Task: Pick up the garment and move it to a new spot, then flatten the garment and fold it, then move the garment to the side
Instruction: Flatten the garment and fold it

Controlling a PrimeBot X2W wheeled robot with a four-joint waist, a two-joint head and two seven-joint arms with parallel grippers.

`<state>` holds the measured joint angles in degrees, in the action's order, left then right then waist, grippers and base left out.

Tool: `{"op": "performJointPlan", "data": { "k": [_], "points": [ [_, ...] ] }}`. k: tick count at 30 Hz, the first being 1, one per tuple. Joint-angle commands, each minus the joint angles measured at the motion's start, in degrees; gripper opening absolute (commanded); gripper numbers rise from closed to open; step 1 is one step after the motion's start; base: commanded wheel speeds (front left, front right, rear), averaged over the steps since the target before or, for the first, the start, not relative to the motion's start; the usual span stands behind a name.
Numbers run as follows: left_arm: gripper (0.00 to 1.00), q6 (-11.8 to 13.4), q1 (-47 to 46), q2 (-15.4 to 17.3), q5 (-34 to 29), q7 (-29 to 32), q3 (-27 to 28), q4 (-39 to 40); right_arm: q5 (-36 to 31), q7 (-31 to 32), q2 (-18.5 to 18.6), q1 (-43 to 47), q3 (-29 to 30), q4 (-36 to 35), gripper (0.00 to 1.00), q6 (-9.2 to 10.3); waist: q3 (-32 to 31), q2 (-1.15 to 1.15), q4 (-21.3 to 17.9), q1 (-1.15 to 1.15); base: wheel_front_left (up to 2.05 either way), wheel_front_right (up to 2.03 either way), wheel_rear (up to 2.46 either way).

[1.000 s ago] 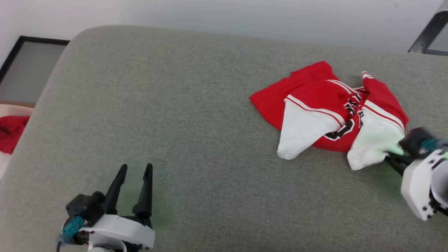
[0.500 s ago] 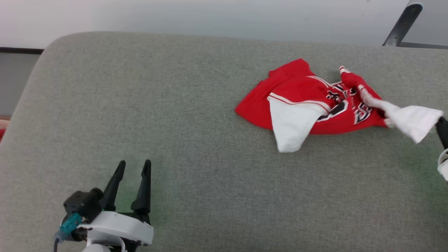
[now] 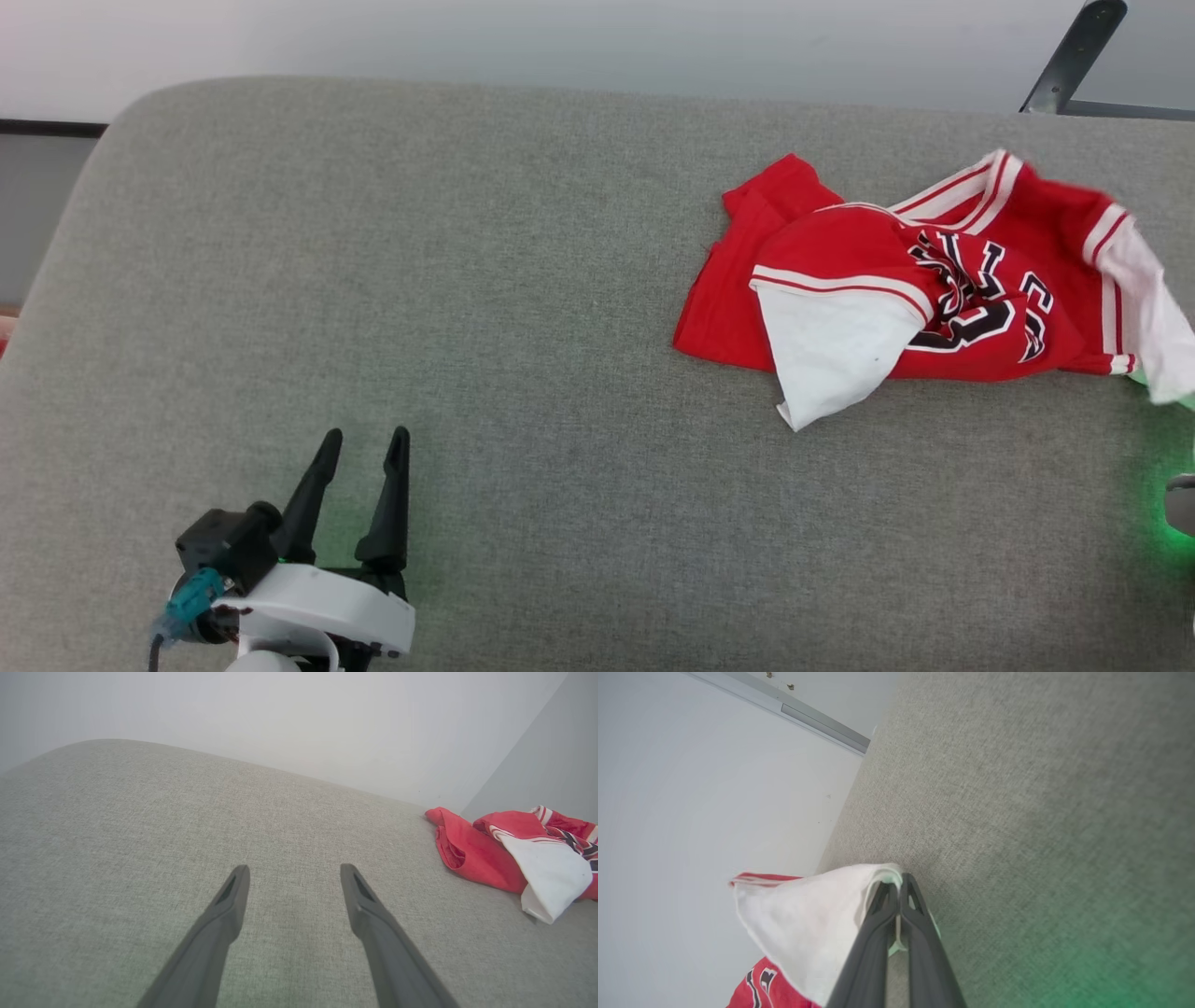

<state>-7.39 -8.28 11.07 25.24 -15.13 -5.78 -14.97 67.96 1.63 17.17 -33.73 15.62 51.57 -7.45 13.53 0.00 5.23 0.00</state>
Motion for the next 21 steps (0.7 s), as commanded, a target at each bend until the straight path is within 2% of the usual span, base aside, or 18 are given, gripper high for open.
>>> {"op": "performJointPlan", "data": {
  "k": [1,2,3,8,11,17,18,21],
  "points": [
    [1.00,-0.15,-0.64,0.21,0.21,-0.01,-0.03,0.04,0.16,-0.35,-1.39,-0.04,-0.05,0.54,0.58,-0.06,0.11,0.00,0.01,0.00,0.00,0.00,0.00],
    [1.00,-0.15,-0.72,0.34,0.15,-0.01,-0.13,0.02,-0.02,-0.60,-1.49,-0.02,0.03,0.19,0.90,-0.06,0.13,0.00,0.03,0.00,0.00,0.00,0.00],
    [1.00,-0.15,-0.78,0.48,0.12,-0.01,-0.13,-0.01,0.02,-1.04,-1.41,0.22,0.30,-0.06,1.00,-0.06,0.10,0.00,0.00,0.00,0.00,0.00,0.00],
    [1.00,-0.15,-0.90,1.00,-0.05,-0.01,-0.31,0.18,-1.63,-3.05,0.34,1.95,0.38,-3.87,1.00,-0.05,-0.25,0.00,-0.34,0.00,0.00,0.00,0.00],
    [1.00,-0.15,-0.93,1.74,-0.43,-0.01,-0.93,0.58,-3.70,-3.99,1.37,3.98,-1.45,-9.95,1.00,-0.05,-0.83,0.00,-0.82,0.00,0.00,0.00,0.00],
    [1.00,-0.15,-2.96,5.32,0.22,-0.01,-2.85,2.23,-11.40,-6.11,3.70,11.19,-6.32,-20.90,1.00,-0.05,-2.45,0.00,-2.28,0.00,0.00,0.00,0.00],
    [1.00,-0.15,-2.96,5.32,0.22,-0.01,-2.85,2.23,-11.40,-6.11,3.70,11.19,-6.32,-20.90,1.00,-0.05,-2.45,0.00,-2.28,0.00,0.00,0.00,0.00],
    [1.00,-0.15,-5.57,8.52,0.97,1.08,-5.36,3.06,-16.02,-5.97,4.48,15.27,-10.53,-27.67,1.00,-0.05,-3.29,0.00,-3.12,0.00,0.00,0.00,0.00]
  ]
}}
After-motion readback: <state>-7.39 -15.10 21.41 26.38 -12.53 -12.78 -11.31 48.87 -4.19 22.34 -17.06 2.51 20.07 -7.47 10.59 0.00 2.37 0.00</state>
